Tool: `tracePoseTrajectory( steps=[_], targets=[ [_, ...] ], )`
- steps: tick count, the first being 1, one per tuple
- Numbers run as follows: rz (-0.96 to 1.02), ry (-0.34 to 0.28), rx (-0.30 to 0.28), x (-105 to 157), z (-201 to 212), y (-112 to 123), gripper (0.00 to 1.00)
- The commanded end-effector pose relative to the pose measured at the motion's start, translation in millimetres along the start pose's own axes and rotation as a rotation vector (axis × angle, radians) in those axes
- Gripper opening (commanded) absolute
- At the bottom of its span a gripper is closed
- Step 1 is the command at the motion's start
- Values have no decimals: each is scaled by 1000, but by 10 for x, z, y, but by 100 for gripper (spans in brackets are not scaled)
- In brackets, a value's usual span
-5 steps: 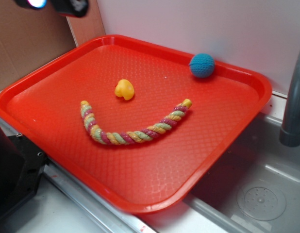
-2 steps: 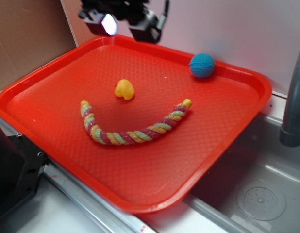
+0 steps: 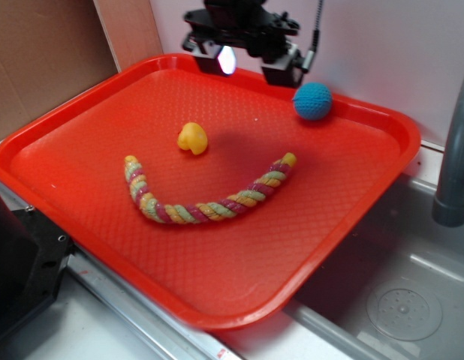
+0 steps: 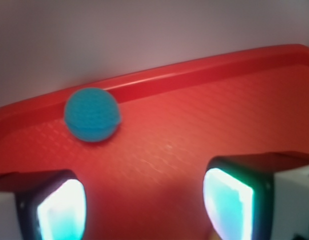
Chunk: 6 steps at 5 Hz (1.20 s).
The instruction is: Grab the blue ball.
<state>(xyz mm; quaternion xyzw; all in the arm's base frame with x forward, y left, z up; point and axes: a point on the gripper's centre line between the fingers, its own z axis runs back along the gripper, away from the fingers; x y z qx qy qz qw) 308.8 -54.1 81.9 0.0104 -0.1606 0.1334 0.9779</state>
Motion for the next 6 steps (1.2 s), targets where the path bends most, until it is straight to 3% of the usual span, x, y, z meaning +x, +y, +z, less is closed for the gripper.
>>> tracePoseTrajectory(
  steps=[1, 4, 5, 6],
  targets=[
    [-26, -43, 20, 303, -180, -181, 100],
    [-55, 11, 56, 386, -485, -278, 99],
    [-37, 9, 57, 410, -525, -251, 0],
    [-24, 10, 59, 427, -542, -225, 0]
  ],
)
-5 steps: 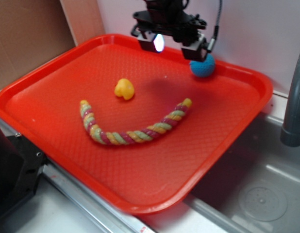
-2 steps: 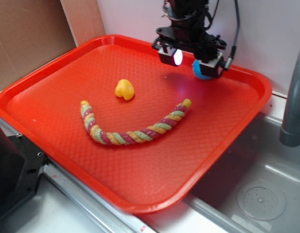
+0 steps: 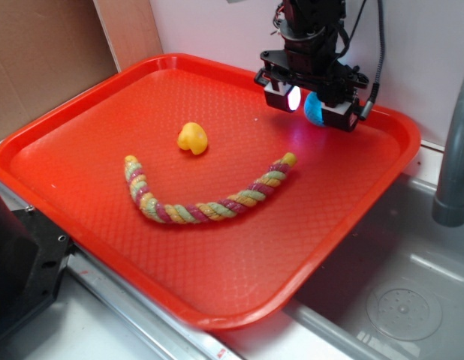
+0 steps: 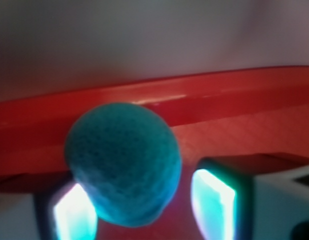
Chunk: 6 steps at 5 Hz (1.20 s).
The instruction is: Grab the blue ball.
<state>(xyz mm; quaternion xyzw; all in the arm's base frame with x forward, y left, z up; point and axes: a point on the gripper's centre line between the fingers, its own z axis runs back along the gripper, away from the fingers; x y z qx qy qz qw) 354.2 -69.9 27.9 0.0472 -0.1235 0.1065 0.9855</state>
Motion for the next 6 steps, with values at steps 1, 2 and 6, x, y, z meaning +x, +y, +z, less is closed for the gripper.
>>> tracePoseTrajectory(
  steps=[1, 2, 6],
  targets=[
    [51, -51, -12, 222, 103, 70, 0],
    [31, -49, -3, 225, 107, 67, 0],
    [27, 103, 26, -327, 1402, 527, 0]
  ],
)
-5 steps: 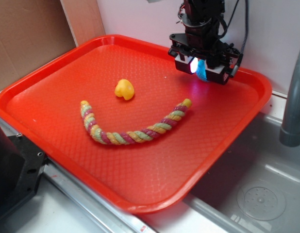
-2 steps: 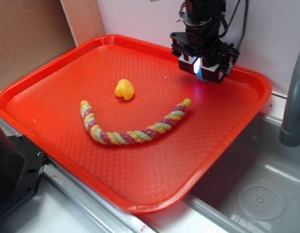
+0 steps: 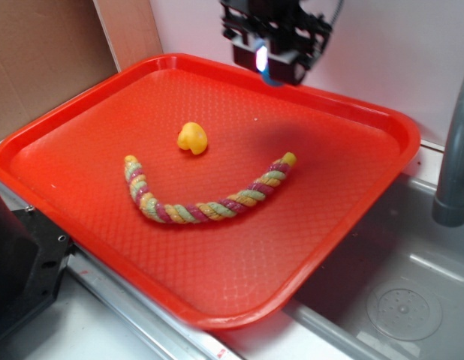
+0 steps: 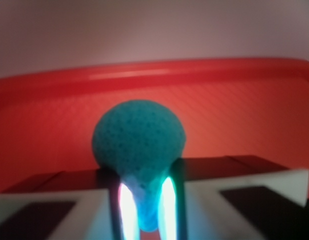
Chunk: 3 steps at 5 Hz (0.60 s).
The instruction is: Grab the blue ball.
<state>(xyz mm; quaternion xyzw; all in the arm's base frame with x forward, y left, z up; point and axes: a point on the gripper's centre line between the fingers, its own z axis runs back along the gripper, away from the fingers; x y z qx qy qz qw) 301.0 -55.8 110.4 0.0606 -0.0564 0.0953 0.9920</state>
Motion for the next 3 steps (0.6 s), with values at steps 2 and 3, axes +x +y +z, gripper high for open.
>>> tracePoseTrajectory(
  steps=[2, 3],
  targets=[
    [108, -2, -100, -659, 895, 536, 0],
    [133, 6, -160, -821, 937, 673, 0]
  ],
)
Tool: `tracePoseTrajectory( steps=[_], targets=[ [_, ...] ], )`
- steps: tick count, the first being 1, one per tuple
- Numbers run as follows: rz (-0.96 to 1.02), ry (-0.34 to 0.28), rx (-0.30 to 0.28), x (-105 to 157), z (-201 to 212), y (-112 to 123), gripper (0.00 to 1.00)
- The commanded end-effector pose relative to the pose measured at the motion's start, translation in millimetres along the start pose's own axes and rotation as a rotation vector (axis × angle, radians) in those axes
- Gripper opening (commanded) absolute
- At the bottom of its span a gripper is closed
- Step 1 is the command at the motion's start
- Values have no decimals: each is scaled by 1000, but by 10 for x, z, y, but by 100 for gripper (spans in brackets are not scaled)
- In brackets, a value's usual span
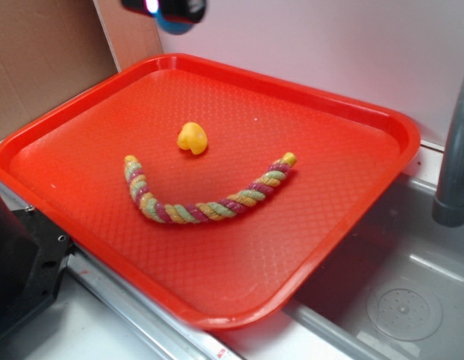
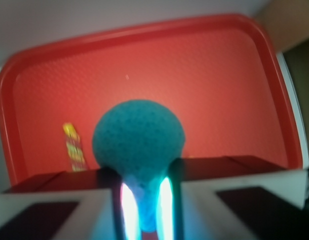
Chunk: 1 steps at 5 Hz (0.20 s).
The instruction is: Grab the blue ball.
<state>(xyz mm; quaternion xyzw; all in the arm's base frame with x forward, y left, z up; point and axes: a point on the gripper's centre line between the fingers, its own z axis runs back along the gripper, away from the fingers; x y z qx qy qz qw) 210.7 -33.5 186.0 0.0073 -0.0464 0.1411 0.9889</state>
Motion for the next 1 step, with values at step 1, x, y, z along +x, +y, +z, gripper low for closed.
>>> tracePoseTrajectory(
  steps=[1],
  targets=[
    [49, -29, -101, -101, 178, 261, 0]
  ],
)
